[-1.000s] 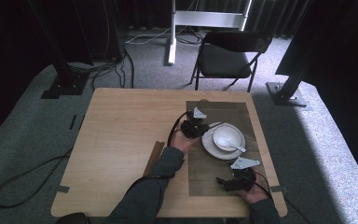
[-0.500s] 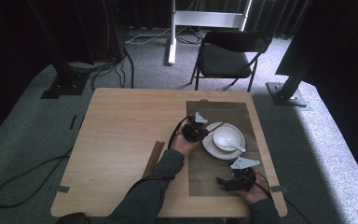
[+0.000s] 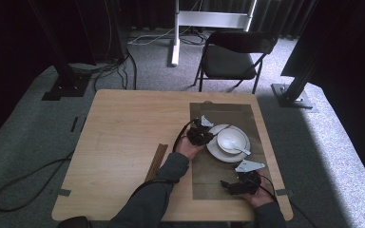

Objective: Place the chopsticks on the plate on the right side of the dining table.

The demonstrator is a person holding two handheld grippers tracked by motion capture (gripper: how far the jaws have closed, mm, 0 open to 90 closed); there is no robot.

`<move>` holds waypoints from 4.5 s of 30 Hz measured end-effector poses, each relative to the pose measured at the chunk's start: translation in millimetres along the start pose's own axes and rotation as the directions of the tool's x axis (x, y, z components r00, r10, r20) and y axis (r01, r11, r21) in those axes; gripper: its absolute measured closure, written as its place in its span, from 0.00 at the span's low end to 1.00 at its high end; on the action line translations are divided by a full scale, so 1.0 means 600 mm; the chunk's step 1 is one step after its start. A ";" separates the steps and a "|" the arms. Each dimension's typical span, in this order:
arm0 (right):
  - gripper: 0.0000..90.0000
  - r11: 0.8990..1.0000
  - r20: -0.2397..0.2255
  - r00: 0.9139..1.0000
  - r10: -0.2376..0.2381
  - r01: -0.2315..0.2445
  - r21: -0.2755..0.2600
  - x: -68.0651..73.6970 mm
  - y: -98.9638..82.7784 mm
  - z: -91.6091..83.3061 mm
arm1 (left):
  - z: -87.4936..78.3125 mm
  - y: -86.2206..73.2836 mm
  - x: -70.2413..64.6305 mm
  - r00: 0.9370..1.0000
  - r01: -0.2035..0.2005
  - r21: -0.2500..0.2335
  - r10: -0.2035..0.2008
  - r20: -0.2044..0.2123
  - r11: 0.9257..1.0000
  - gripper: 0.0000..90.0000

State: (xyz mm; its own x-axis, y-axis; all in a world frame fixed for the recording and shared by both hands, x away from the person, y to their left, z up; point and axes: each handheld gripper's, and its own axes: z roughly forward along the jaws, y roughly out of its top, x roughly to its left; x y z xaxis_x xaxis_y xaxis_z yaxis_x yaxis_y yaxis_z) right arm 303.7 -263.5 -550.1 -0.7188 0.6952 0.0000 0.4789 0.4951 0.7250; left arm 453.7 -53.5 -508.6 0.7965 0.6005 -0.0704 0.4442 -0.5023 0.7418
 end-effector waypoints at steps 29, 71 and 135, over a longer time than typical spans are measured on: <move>0.13 1.000 0.000 1.000 0.000 0.000 0.000 0.000 0.000 0.000 | 0.010 0.004 -0.008 1.000 -0.021 0.002 0.021 -0.020 1.000 0.93; 0.13 1.000 0.000 1.000 0.000 0.000 0.000 0.000 0.000 0.000 | -0.013 -0.013 0.004 0.996 -0.046 0.001 0.046 -0.072 0.999 0.94; 0.13 1.000 0.000 1.000 0.000 0.000 0.000 0.000 0.000 0.000 | -0.178 -0.042 0.023 0.992 -0.071 -0.055 0.064 -0.111 0.996 0.64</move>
State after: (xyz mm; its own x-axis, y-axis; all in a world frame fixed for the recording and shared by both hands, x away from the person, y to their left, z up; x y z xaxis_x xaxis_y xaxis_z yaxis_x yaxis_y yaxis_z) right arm 303.7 -263.5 -550.1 -0.7186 0.6954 0.0003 0.4791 0.4948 0.7250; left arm 409.3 34.0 -457.1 0.7730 0.6323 0.0520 0.3637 -0.5088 0.7803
